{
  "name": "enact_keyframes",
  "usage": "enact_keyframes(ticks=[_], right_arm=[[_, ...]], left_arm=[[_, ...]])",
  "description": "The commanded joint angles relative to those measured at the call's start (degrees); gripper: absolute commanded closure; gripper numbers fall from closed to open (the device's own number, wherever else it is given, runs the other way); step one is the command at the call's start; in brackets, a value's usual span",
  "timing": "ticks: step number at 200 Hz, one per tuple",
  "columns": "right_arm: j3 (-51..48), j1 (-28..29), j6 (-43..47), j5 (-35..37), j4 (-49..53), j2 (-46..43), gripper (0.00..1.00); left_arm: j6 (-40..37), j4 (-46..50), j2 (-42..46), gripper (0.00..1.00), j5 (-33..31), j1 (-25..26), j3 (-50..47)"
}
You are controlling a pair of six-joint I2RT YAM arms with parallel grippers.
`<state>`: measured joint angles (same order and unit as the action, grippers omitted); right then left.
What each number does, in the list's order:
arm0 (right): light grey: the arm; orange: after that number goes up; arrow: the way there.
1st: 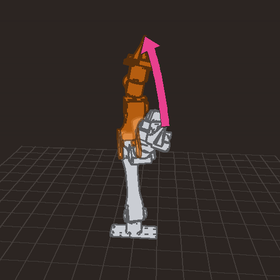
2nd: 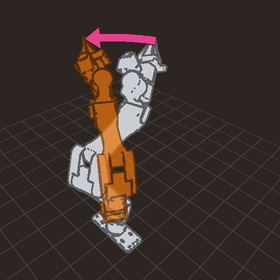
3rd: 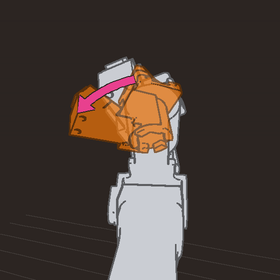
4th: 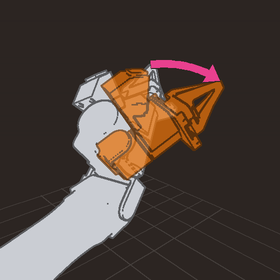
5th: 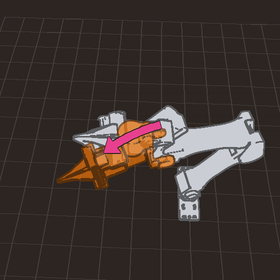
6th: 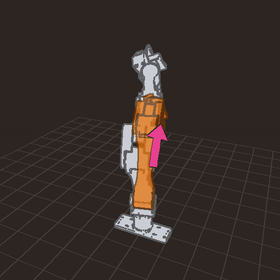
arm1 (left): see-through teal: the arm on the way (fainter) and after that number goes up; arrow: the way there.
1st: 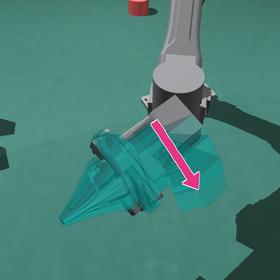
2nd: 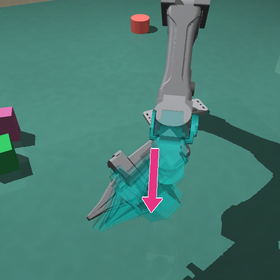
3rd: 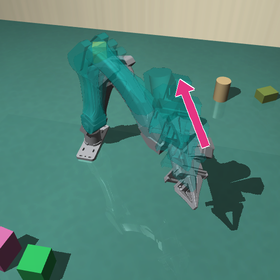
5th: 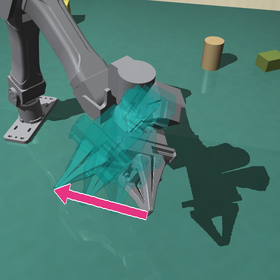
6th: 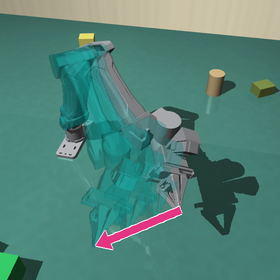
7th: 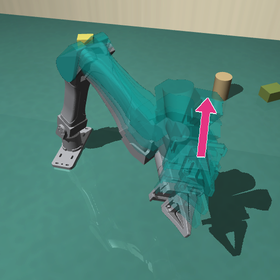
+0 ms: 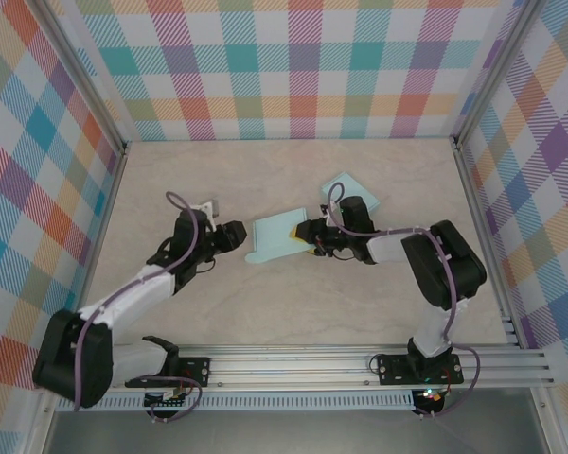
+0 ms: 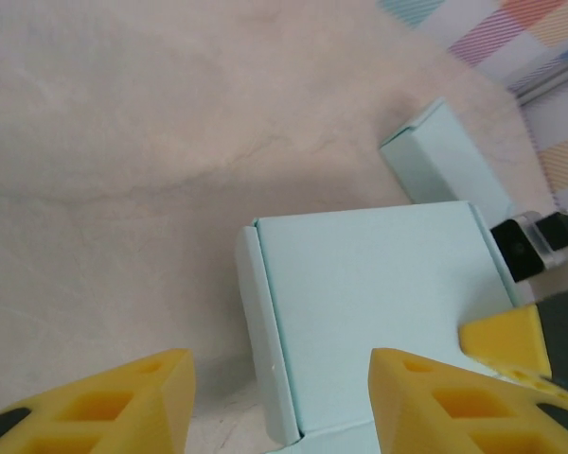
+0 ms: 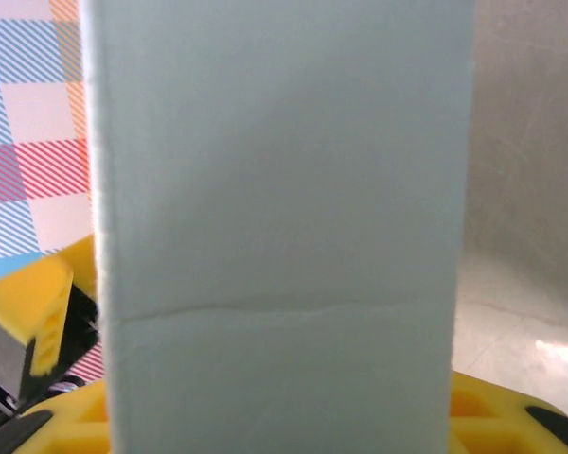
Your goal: Fold the paper box
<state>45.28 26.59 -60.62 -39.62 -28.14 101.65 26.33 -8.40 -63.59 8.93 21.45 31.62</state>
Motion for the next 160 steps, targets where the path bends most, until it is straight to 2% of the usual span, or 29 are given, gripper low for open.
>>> enact_keyframes(ticks=[1, 26, 47, 60, 66, 71, 76, 80, 85, 114, 118, 123, 160], right_arm=[[-1.64, -0.56, -2.68, -0.04, 4.42, -4.11, 0.61], [-3.35, -1.33, -5.17, -1.42, 7.33, -7.16, 0.61], [-4.07, -1.93, -7.02, -3.79, 9.22, -9.14, 0.61], [-3.94, -1.98, -7.12, -4.64, 11.44, -10.22, 0.61], [-3.75, -1.98, -7.06, -4.91, 12.42, -10.68, 0.61], [-3.57, -1.98, -7.06, -5.03, 13.03, -11.06, 0.61], [-3.41, -1.98, -7.06, -5.16, 13.65, -11.42, 0.61], [-3.32, -1.98, -7.04, -5.14, 14.14, -11.66, 0.61], [-3.07, -1.98, -6.98, -5.27, 14.64, -11.93, 0.61], [-2.73, -1.98, -7.18, -5.14, 16.19, -13.18, 0.6], [-2.76, -1.98, -7.35, -5.11, 16.11, -13.29, 0.6], [-2.82, -1.98, -7.55, -5.12, 16.1, -13.44, 0.61], [-3.03, -1.98, -8.13, -5.03, 16.19, -14.08, 0.6]], left_arm=[[-10.55, -8.35, 6.75, 0.48, 1.93, 2.2, -4.07], [-24.51, -13.14, 15.52, 0.48, 4.81, 9.17, -10.15], [-38.67, -10.21, 21.05, 0.48, -3.3, 18.33, -12.48], [-44.94, -8.31, 21.83, 0.48, -6.88, 21.99, -12.72], [-47.38, -7.85, 21.29, 0.47, -7.21, 23.02, -12.7], [-49.83, -7.42, 20.75, 0.43, -7.18, 23.76, -12.67], [-51.95, -6.98, 20.0, 0.33, -7.29, 24.36, -12.48], [-53.33, -6.75, 19.3, 0.21, -7.66, 25.01, -12.25], [-54.58, -6.55, 18.05, 0.16, -8.38, 25.83, -11.83], [-59.02, -7.69, 12.02, 0.14, -13.87, 28.42, -9.25], [-59.75, -7.76, 11.11, 0.04, -14.67, 28.73, -8.75], [-60.63, -7.68, 9.85, 0.0, -15.78, 29.09, -8.15], [-68.04, -8.58, -0.3, 0.0, -25.22, 32.57, -3.8]])
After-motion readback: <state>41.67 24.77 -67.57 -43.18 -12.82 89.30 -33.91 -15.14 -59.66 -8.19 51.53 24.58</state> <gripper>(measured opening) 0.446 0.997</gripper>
